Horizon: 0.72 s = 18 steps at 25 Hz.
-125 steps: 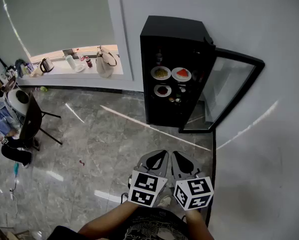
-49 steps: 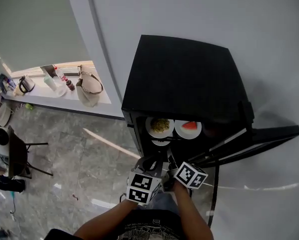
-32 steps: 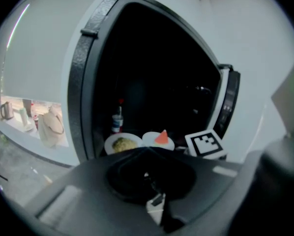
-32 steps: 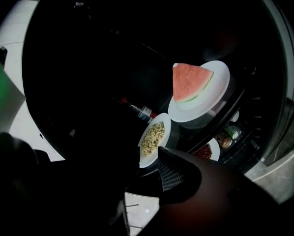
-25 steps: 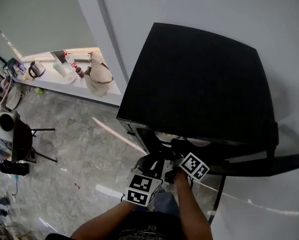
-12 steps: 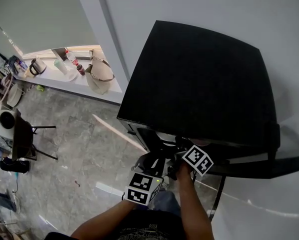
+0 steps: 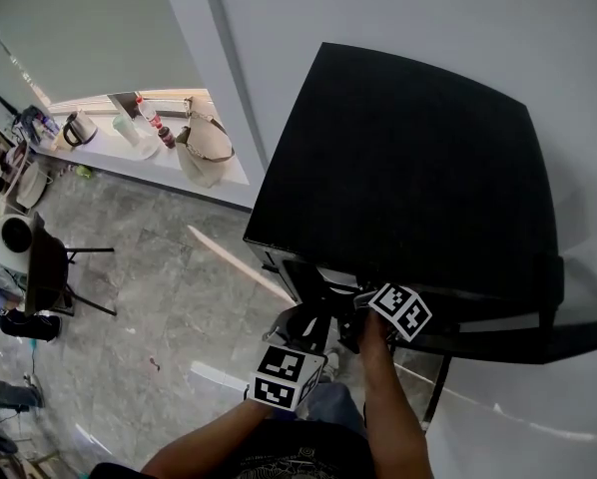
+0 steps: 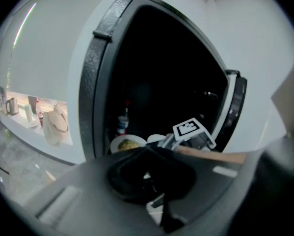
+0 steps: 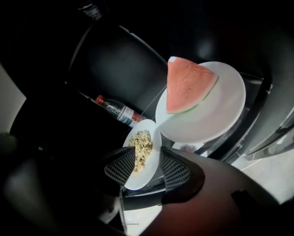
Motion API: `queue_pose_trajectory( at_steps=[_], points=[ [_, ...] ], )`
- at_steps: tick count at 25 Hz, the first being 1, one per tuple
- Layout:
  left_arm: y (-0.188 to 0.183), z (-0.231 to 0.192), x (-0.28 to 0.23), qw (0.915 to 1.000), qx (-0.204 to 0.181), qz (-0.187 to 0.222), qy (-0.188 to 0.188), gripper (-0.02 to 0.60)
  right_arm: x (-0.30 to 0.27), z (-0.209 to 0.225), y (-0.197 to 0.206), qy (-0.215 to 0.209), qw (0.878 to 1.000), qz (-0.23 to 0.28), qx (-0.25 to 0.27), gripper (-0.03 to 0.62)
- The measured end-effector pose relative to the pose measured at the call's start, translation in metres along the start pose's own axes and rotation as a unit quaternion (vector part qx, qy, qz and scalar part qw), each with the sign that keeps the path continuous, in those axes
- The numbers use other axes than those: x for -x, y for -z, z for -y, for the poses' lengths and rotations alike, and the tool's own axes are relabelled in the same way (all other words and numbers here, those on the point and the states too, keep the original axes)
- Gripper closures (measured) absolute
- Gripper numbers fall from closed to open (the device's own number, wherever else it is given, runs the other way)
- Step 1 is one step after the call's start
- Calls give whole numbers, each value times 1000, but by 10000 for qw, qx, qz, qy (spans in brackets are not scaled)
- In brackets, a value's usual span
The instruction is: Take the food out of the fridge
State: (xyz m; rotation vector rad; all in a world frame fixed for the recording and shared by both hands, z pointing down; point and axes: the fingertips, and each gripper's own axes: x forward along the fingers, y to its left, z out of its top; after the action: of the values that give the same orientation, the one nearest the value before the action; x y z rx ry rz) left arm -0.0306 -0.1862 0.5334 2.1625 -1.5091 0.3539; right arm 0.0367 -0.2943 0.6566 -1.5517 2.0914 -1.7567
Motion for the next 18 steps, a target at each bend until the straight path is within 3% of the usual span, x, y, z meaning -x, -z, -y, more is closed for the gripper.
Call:
queue_pose_trajectory(
  at_steps=[7, 12, 18],
  points=[
    [0, -2, 0, 10000, 45, 2, 13, 586, 0, 6, -4, -111, 9982, 57, -587, 476],
    [1, -3, 1, 10000, 71, -13, 26, 586, 9, 13, 2, -381, 9917, 226, -1206, 570],
    [7, -4, 3, 9999, 111, -53, 52, 586, 17, 15, 23, -549, 9869, 143, -1509, 572]
  ],
)
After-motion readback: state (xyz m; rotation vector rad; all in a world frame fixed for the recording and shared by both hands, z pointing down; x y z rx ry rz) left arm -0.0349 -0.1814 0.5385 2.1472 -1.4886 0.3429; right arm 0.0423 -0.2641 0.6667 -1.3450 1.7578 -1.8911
